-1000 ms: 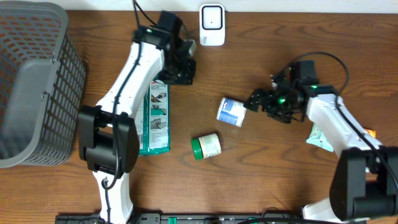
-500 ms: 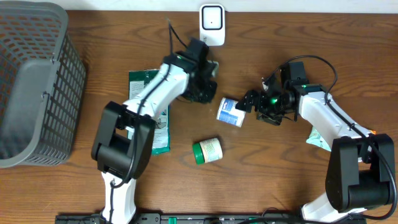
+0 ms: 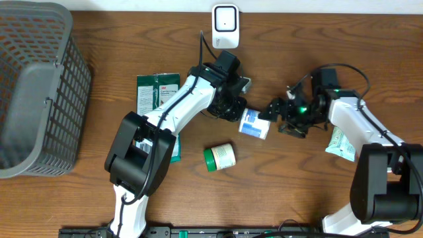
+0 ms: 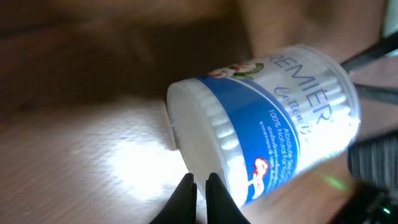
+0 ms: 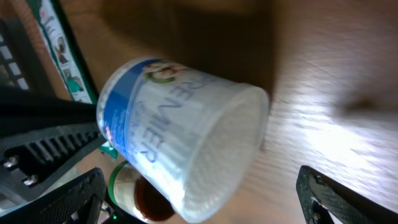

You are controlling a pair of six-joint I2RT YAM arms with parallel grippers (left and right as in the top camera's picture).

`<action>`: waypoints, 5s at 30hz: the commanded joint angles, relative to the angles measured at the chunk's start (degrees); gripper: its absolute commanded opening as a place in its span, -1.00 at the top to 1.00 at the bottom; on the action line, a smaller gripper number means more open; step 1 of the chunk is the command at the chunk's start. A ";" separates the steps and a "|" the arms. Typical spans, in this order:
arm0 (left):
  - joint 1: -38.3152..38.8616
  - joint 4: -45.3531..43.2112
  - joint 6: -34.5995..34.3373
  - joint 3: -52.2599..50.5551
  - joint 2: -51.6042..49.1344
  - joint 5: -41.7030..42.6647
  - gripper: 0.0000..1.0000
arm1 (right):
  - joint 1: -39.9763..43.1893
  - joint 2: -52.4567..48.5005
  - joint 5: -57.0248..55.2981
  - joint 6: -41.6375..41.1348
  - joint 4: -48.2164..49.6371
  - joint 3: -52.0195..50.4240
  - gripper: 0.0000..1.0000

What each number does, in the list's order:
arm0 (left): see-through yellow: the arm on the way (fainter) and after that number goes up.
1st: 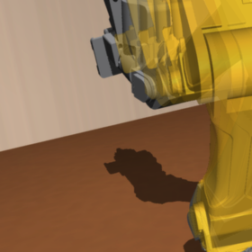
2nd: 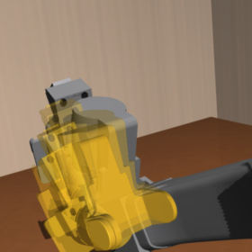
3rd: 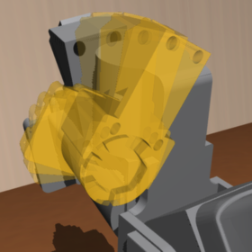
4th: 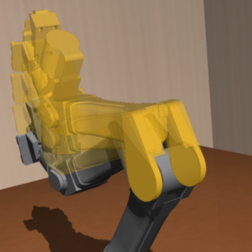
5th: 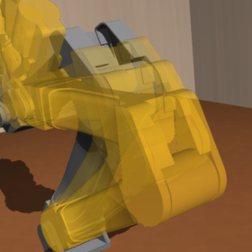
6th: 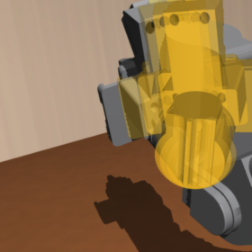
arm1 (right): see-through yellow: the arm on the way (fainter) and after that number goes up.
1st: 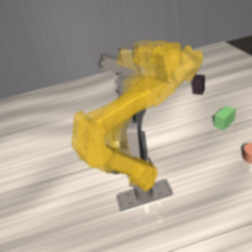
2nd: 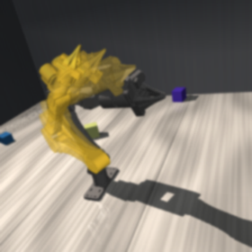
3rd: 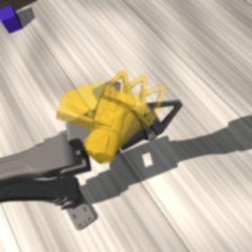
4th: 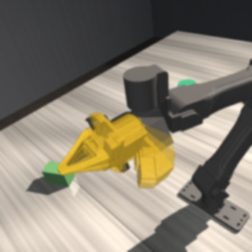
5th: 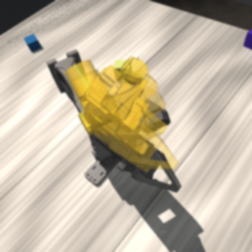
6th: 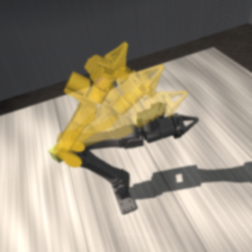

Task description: Scan the item barcode

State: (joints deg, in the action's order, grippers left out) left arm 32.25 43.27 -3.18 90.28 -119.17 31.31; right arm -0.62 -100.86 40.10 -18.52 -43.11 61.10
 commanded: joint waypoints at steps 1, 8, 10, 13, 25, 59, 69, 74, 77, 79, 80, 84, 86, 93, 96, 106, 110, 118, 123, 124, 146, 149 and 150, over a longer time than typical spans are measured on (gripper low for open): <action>0.92 0.33 -0.48 -0.07 -0.63 3.21 0.85 | 1.90 -0.39 1.16 4.44 -1.99 -0.13 -0.88; 2.49 0.39 1.51 1.03 0.13 1.36 0.85 | 2.49 -0.39 1.14 9.44 -5.14 -0.13 -0.97; 2.84 0.59 1.44 1.03 0.98 -4.00 0.85 | 2.84 -0.39 1.14 9.42 -5.31 -0.13 -0.98; 2.69 0.39 0.98 1.09 2.51 -16.17 0.85 | 3.45 -0.39 1.16 9.42 -5.25 -0.13 -0.98; 1.49 -8.41 -2.03 1.14 10.56 -10.01 0.85 | 3.89 -0.39 0.90 9.40 -3.08 -0.15 -0.89; 5.14 -9.79 -1.81 -0.28 5.14 -6.47 0.85 | 3.96 -0.39 0.26 9.42 -2.82 -0.15 -0.98; 5.25 -9.35 -1.81 -0.46 0.81 -6.40 0.85 | 3.96 -0.39 0.26 9.40 -2.99 -0.15 -0.99; 5.25 -1.11 -1.79 -0.44 1.01 -6.21 0.85 | 3.96 -0.39 0.26 9.44 -3.85 -0.15 -0.99; 5.22 4.87 -1.55 -0.44 1.01 -6.23 0.85 | 3.98 -0.39 0.26 9.44 -4.09 -0.15 -0.99; 5.22 7.85 -0.35 -0.44 1.22 -6.23 0.85 | 3.98 -0.39 0.28 9.42 -4.07 -0.15 -0.98; 5.22 8.63 0.02 -0.44 1.33 -6.23 0.85 | 3.96 -0.39 0.26 9.44 -4.07 -0.15 -0.98; 5.25 8.66 0.11 -0.44 1.99 -6.21 0.85 | 3.96 -0.39 0.28 9.42 -4.72 -0.15 -0.99; 5.35 7.67 0.11 -0.44 2.08 -6.23 0.85 | 3.96 -0.39 0.26 9.44 -5.70 -0.15 -0.98; 5.57 -1.27 -0.57 -0.44 2.05 -6.23 0.85 | 3.96 -0.39 0.24 12.04 -11.04 -0.15 -0.99; 5.62 -2.49 -1.90 -0.44 2.05 -6.23 0.85 | 3.96 -0.39 -1.88 13.51 -15.23 -0.15 -0.99; 5.60 -0.37 -1.77 -0.44 2.05 -6.27 0.85 | 3.91 -0.39 -11.15 12.20 -19.12 -3.85 -0.99; 5.60 0.59 -1.27 -0.44 2.05 -7.69 0.85 | 3.91 -0.39 -11.10 9.09 -16.22 -8.44 -0.98; 5.01 1.01 -1.14 -0.44 2.05 -14.14 0.85 | 3.91 -0.39 -7.52 4.37 -19.43 -10.69 -0.98; 5.01 1.31 -1.11 -0.44 2.05 -14.01 0.85 | 3.91 -0.39 -3.82 4.37 -21.75 -10.69 -0.91; 5.01 1.49 -1.11 -0.44 2.05 -14.01 0.85 | 3.91 -0.39 -3.72 4.37 -21.79 -10.69 -0.94; 1.84 9.75 1.03 6.84 2.05 -13.75 0.85 | 3.96 -0.39 -0.04 1.60 -15.26 -10.64 -0.99; 1.40 9.40 1.05 6.99 2.05 -10.14 0.85 | 3.96 -0.39 4.15 1.57 -14.49 -10.64 -0.98; 1.40 9.44 1.05 6.97 2.05 -8.20 0.85 | 3.96 -0.39 5.57 1.60 -14.53 -10.64 -0.99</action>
State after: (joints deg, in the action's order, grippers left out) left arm 33.89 52.27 -2.90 96.55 -118.28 18.96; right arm 3.16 -100.88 39.18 -16.08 -57.76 50.81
